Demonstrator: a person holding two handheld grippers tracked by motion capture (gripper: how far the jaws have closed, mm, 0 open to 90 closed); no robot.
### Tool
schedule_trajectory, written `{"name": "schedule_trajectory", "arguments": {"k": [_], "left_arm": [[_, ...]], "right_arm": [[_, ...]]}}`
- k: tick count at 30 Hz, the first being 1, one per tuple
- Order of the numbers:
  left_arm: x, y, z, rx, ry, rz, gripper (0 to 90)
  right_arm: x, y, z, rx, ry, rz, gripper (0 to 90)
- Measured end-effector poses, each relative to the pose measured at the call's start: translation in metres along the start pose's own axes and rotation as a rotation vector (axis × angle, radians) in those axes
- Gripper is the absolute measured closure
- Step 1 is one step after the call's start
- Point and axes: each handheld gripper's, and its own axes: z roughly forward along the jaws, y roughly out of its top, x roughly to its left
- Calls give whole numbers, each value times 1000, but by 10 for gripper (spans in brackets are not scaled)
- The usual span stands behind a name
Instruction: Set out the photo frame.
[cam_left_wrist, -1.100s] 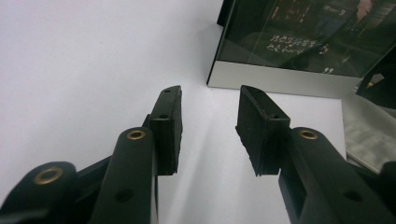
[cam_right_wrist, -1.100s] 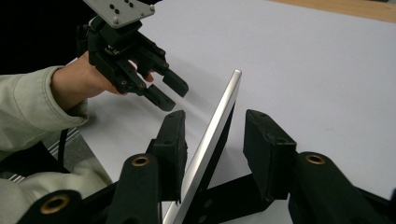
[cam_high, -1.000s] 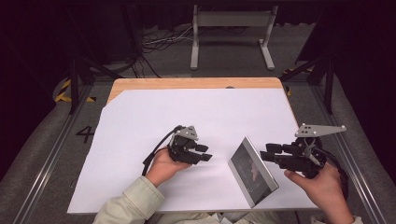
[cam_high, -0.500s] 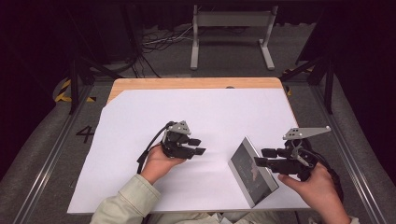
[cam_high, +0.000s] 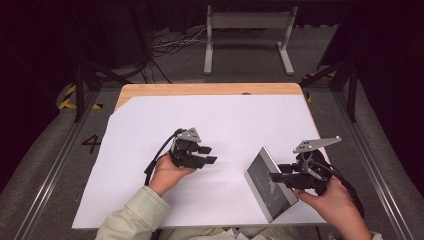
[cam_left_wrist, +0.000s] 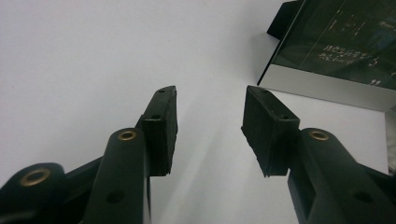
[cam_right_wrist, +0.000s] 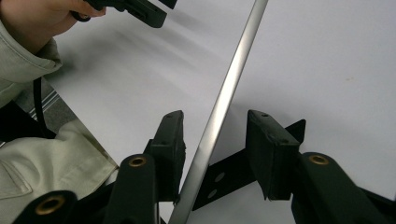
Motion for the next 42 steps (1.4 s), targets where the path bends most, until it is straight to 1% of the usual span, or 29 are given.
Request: {"name": "schedule_trajectory", "arguments": {"k": [3, 5, 6, 8, 12, 13, 15, 17, 19, 24, 28, 32, 36, 42], "left_arm": [[0, 0, 0, -1, -1, -2, 554], [0, 0, 1, 4, 0, -3, 548], [0, 0, 1, 7, 1, -2, 548], [0, 0, 2, 10, 3, -2, 545], [0, -1, 1, 6, 2, -6, 543], [0, -1, 1, 6, 1, -8, 542], [1, -1, 1, 5, 2, -12, 538], [1, -1, 1, 4, 4, -13, 536], [2, -1, 0, -1, 5, -12, 536], [2, -1, -1, 0, 5, -17, 536], [2, -1, -2, -7, 10, -17, 537], [3, -2, -4, -7, 14, -19, 537], [6, -4, -8, -14, 25, -29, 537], [10, -6, -13, -21, 34, -43, 536]], "right_arm": [[1, 0, 1, 2, 0, -2, 610], [4, 1, 1, 4, 0, -12, 672], [4, 1, 1, 4, 0, -12, 672], [7, 2, 1, 8, -26, -16, 687], [9, 2, 1, 10, -54, -3, 731], [10, 2, 0, 13, -68, 4, 763], [11, 3, -2, 12, -110, 14, 827], [7, 3, -2, 6, -62, 37, 838], [6, 3, -2, 3, -64, 42, 838], [8, 4, -1, 4, -65, 26, 840], [11, 5, -4, -5, -90, 5, 841], [10, 7, -9, -25, -75, -9, 841], [9, 11, -11, -23, -70, -22, 841], [2, 21, -14, -18, -56, -48, 841]]}}
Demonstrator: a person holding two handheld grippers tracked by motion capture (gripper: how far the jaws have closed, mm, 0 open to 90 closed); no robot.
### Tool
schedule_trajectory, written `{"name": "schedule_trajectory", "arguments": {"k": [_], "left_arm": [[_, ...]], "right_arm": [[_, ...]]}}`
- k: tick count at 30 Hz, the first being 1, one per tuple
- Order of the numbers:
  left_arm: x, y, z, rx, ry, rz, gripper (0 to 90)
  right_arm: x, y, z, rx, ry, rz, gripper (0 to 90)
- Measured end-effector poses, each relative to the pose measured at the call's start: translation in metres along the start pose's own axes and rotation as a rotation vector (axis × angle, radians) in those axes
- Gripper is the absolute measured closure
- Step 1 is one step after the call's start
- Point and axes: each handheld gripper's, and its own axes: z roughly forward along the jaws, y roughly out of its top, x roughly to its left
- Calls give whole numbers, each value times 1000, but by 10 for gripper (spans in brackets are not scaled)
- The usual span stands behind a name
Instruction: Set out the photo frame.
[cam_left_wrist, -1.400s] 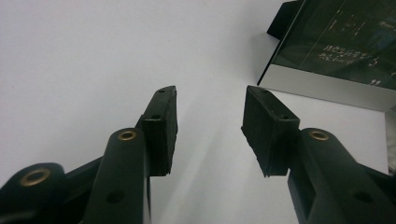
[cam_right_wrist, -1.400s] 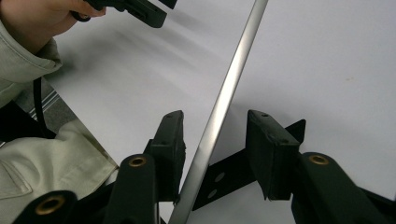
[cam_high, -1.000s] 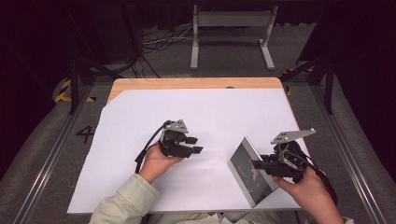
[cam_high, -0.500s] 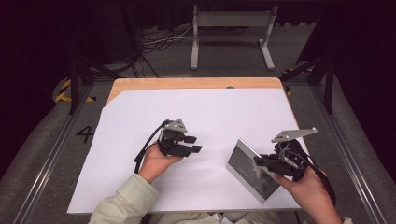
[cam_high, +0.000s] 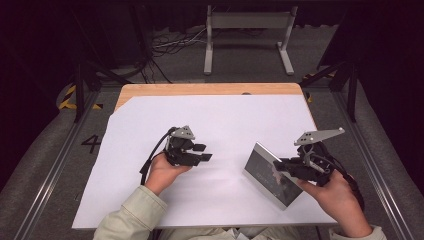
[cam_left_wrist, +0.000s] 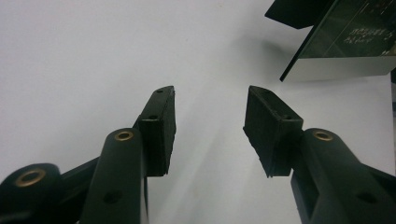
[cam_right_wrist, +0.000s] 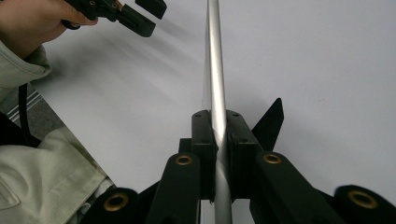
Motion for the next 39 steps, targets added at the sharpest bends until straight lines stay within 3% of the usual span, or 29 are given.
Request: {"name": "schedule_trajectory", "arguments": {"k": [12, 20, 39], "left_arm": [[4, -4, -7, -8, 20, -17, 535], [6, -12, -16, -14, 44, -36, 534], [9, -24, -32, -34, 82, -75, 533]], "right_arm": [[-18, 24, 1, 5, 66, -47, 841], [-27, 47, 8, 14, 85, -97, 841], [-31, 83, 31, 38, 139, -205, 841]]}}
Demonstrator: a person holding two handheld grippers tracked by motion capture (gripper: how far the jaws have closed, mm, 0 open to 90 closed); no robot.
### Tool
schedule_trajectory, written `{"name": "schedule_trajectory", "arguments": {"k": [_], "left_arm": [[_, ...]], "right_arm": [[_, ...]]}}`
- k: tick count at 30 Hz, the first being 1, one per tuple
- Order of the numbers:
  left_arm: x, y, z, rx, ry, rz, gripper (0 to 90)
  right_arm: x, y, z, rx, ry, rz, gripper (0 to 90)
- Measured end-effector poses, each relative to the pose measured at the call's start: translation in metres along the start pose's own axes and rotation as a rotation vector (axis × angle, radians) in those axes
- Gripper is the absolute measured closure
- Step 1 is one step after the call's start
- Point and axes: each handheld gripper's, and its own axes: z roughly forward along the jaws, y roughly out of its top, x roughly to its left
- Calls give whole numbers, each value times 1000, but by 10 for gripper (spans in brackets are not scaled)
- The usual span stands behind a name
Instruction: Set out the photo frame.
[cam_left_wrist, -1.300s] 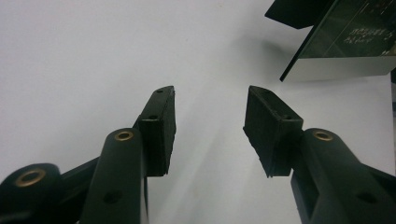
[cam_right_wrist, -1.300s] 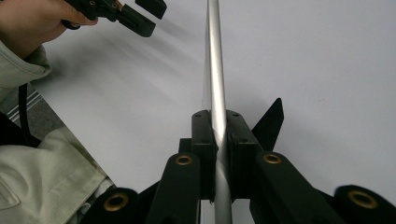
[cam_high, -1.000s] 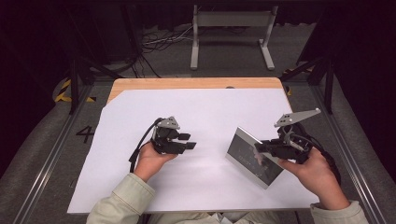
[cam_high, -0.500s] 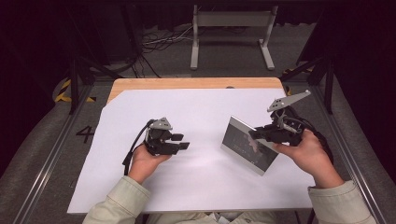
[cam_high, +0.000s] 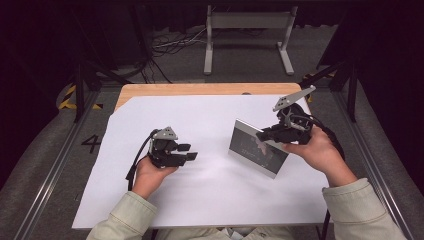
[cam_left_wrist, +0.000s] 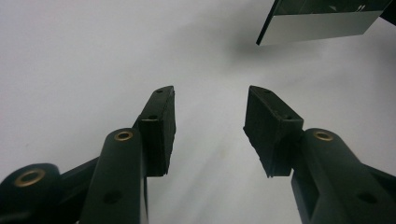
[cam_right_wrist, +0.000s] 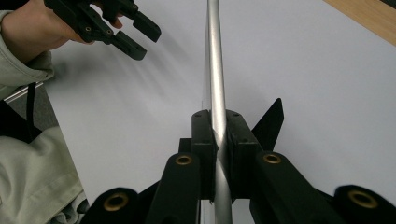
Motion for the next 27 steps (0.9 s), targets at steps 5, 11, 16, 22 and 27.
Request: {"name": "schedule_trajectory", "arguments": {"k": [5, 11, 16, 22, 27], "left_arm": [[3, -2, -2, 1, 12, -18, 500], [4, -2, -1, 3, 21, -19, 487], [5, -2, -1, 7, 23, -12, 487], [4, -1, 1, 13, 22, -13, 488], [4, -2, 1, 14, 19, -16, 487]], "right_arm": [[-2, 9, 6, -7, 20, -36, 840], [-7, 15, 13, 13, 33, -67, 840], [-10, 21, 20, 34, 35, -123, 840], [-14, 27, 30, 51, 61, -145, 840], [-17, 29, 37, 58, 96, -168, 840]]}}
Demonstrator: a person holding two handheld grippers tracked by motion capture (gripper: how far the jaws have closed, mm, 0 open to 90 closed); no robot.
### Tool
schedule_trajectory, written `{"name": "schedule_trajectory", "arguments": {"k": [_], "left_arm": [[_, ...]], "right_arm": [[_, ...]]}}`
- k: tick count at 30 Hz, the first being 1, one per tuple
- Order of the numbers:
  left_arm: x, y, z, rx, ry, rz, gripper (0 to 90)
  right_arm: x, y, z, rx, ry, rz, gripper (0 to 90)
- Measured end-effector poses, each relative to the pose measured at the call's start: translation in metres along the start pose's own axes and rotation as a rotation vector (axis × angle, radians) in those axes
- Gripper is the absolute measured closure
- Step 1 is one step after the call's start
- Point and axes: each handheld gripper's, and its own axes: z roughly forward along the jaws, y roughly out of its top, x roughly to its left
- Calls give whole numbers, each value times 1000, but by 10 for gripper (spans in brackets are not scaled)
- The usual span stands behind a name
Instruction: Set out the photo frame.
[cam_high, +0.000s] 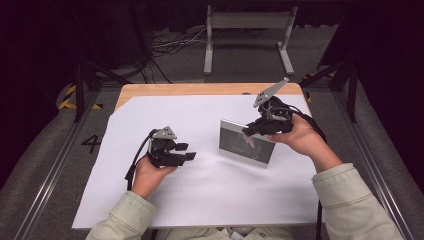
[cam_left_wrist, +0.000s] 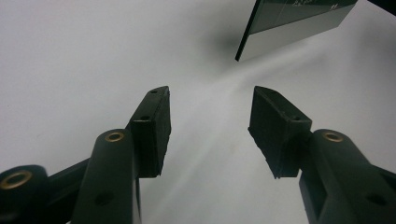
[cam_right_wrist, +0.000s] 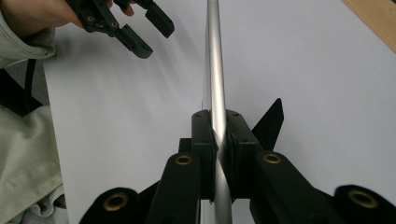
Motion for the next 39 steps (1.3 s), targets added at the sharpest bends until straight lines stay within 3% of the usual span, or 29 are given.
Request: {"name": "schedule_trajectory", "arguments": {"k": [14, 24, 33, 39], "left_arm": [[0, 0, 2, 4, -3, 3, 487], [0, 0, 2, 6, -4, 5, 487], [0, 0, 3, 11, -6, 5, 486], [0, 0, 3, 12, -6, 5, 486]], "right_arm": [[-8, -1, 18, 35, 92, -106, 840], [-9, -2, 28, 58, 126, -135, 839], [-9, -4, 28, 57, 126, -165, 837], [-7, -5, 28, 60, 73, -230, 809]]}}
